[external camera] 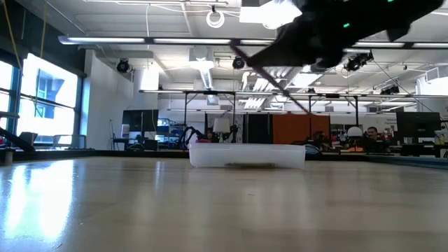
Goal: Pick & place school supplies into a supply box
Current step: Put the violet scissors into the black supply box
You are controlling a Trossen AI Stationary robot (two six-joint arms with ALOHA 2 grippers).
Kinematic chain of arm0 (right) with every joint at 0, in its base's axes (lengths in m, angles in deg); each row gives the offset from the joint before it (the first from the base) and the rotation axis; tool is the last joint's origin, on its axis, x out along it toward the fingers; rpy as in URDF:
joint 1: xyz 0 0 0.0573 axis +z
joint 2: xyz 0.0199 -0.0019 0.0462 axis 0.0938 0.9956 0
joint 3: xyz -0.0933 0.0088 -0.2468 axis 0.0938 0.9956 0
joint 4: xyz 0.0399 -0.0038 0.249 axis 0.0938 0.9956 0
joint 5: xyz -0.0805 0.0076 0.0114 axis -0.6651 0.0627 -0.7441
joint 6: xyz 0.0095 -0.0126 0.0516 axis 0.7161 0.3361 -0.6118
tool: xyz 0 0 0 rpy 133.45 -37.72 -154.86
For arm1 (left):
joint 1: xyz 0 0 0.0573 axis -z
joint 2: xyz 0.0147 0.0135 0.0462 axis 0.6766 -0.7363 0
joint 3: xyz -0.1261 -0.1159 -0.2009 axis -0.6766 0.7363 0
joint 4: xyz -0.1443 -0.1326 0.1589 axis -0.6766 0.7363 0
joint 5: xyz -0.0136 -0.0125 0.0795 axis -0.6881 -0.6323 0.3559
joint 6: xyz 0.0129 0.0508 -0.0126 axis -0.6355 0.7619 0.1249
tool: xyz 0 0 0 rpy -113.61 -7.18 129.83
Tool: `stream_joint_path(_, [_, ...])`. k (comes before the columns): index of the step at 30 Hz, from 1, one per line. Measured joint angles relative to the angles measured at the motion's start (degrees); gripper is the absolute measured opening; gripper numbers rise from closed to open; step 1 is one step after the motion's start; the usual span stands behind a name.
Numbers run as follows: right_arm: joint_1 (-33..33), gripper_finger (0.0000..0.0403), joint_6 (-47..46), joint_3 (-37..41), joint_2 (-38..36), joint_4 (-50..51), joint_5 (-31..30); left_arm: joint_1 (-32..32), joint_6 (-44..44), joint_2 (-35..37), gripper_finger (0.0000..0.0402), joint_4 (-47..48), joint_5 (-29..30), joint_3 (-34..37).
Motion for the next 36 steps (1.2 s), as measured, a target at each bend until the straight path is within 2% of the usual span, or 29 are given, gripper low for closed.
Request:
stream_joint_path(3, [-4.35, 0.0003, 1.18, -4.28, 4.2, 0.01, 1.04, 0.0, 0.29, 0.0, 0.0046, 0.11, 0.01, -0.01])
stream_joint_path(8, [-11.76, 0.0003, -1.03, -12.74, 10.67, 3.85, 10.85, 0.0, 0.44, 0.0, 0.0046, 0.8, -0.05, -0.01])
stream_joint_path(11, [-14.79, 0.0003, -0.47, -17.02, 14.84, 9.06, 13.44, 0.0, 0.44, 0.0, 0.0046, 0.77, -0.82, 0.01])
stream_joint_path(17, [-18.58, 0.0003, -2.01, -19.97, 21.9, 14.05, 13.53, 0.0, 0.44, 0.0, 0.0046, 0.75, -5.67, 0.01])
stream_joint_path(23, [-18.71, 0.0012, -2.45, -20.1, 23.05, 13.39, 8.99, 0.02, 0.82, 0.0, 0.0046, 1.04, -7.0, -0.01])
stream_joint_path(29, [-19.6, 0.0046, -6.03, -20.08, 23.12, 17.18, 12.99, 0.02, 4.23, 0.0, 0.0046, 0.9, -7.07, -0.01])
stream_joint_path(36, [-18.52, 0.01, -9.29, -20.06, 23.12, 22.55, 13.0, 0.0, 10.0, 0.0, 0.0046, 0.66, -7.05, -0.01])
